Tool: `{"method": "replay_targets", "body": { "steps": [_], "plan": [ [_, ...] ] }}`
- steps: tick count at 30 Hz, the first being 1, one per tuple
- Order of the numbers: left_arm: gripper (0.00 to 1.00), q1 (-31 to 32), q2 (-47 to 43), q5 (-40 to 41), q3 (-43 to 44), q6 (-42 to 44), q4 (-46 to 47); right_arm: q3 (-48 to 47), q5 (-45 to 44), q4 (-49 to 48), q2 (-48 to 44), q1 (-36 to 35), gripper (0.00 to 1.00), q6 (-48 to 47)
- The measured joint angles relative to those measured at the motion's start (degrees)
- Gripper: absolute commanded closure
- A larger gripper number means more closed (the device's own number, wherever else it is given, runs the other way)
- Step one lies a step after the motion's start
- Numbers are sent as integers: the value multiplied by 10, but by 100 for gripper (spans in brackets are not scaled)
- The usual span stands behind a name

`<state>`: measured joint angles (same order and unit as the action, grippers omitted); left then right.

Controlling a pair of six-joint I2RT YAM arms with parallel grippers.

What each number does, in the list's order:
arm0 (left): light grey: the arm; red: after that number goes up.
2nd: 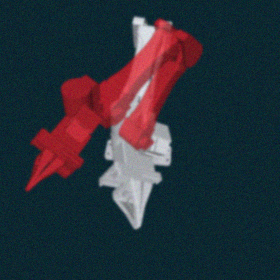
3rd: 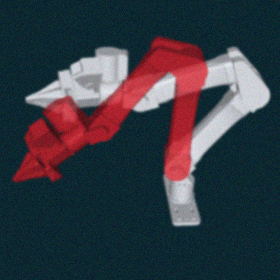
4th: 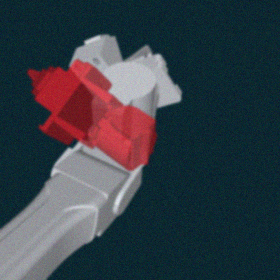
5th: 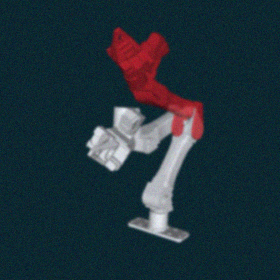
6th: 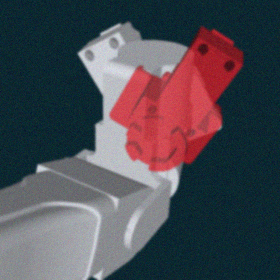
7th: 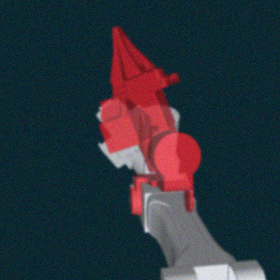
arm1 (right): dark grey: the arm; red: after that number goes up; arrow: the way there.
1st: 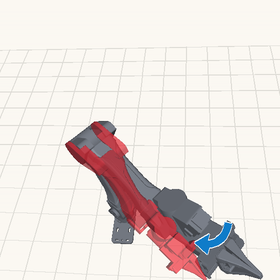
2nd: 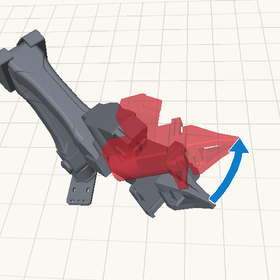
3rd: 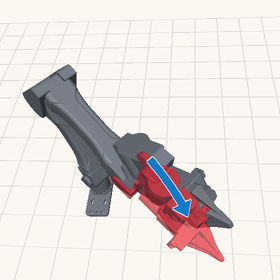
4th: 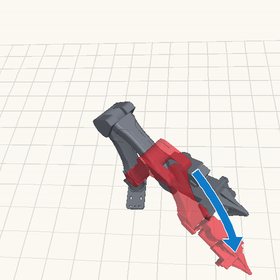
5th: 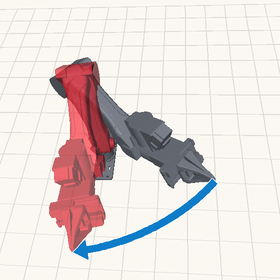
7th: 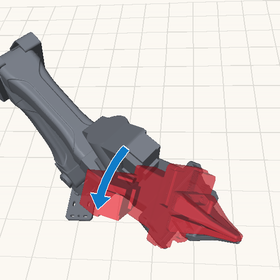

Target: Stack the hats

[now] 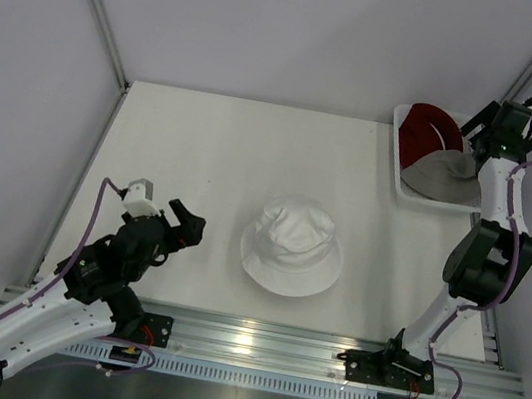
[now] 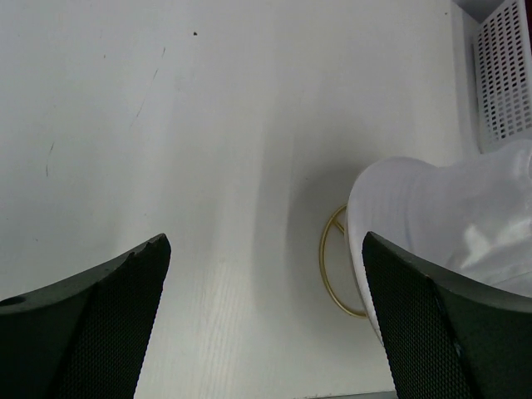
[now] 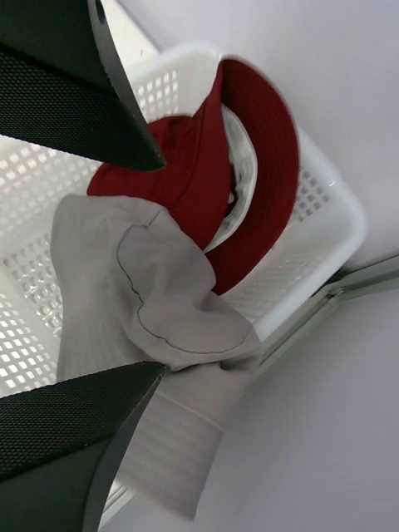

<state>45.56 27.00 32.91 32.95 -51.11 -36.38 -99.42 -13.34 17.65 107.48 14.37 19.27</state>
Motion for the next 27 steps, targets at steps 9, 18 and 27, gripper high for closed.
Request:
{"method": "replay_targets", "body": {
  "steps": [9, 18, 27],
  "plan": [
    [0, -3, -12, 32, 1, 0, -13, -46, -11, 47, 103, 2, 4, -14],
    [1, -4, -12, 44, 1, -19, -22, -46, 11, 33, 147, 15, 61, -16],
    [0, -4, -12, 44, 1, -28, -23, -35, 75, 9, 133, 16, 100, -8]
  ]
}}
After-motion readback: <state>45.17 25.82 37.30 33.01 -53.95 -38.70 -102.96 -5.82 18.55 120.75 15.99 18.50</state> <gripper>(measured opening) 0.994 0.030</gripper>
